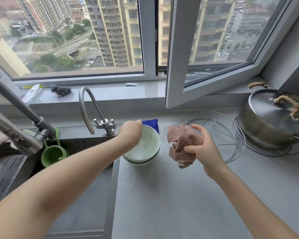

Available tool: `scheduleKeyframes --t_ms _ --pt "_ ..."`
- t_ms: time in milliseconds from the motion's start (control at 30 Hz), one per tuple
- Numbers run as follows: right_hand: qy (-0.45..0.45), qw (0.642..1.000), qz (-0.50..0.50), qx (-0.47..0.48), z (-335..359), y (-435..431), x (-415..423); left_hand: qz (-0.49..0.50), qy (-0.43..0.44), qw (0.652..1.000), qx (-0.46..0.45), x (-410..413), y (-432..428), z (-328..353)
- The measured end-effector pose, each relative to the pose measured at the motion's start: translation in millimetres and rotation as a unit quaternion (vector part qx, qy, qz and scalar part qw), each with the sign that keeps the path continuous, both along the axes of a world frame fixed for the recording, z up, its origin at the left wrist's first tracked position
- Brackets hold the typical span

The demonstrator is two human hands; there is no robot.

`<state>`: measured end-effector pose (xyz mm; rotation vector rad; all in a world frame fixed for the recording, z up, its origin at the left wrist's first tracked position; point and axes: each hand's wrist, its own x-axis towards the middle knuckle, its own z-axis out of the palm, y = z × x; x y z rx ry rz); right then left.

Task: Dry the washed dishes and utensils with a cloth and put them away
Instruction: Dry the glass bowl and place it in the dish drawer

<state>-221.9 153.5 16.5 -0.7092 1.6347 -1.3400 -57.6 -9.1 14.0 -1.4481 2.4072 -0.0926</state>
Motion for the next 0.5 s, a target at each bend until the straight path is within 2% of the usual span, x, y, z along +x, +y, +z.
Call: scheduleKeyframes --t_ms 200,333,433,500 --pt "-0.005 1.0 0.022 -0.017 4.4 13.7 -11.7 -0.084 -0.019 0.988 -0.131 -0.9 30.9 12.2" --pt "-0.015 0.998 0.046 -0.038 7.2 18.3 -14.9 -0.064 0.045 0.983 -0.168 4.0 44.2 27.0" --pt "-0.025 0.996 0.05 -0.068 14.1 18.7 -13.2 0.035 0.161 0.977 -0.134 17.0 52.0 39.4" --pt "-0.037 0.993 0.05 -0.098 20.7 18.5 -8.2 0.145 0.271 0.948 -0.076 32.6 54.1 46.7"
